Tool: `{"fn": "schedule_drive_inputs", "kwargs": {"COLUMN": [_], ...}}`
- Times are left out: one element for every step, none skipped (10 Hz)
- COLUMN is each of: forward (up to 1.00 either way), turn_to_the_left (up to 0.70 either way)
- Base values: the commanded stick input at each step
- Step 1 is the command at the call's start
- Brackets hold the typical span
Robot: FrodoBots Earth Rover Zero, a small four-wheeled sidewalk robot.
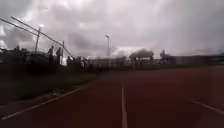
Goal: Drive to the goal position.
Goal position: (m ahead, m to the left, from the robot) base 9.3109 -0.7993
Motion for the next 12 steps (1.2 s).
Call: {"fn": "schedule_drive_inputs", "kwargs": {"forward": [0.5, 0.5, 0.5, 0.5, 0.5, 0.5, 0.5, 0.5, 0.5, 0.5, 0.5, 0.5], "turn_to_the_left": [0.0, 0.0, 0.0, 0.0, 0.0, 0.0, 0.0, 0.0, 0.0, 0.0, 0.0, 0.0]}}
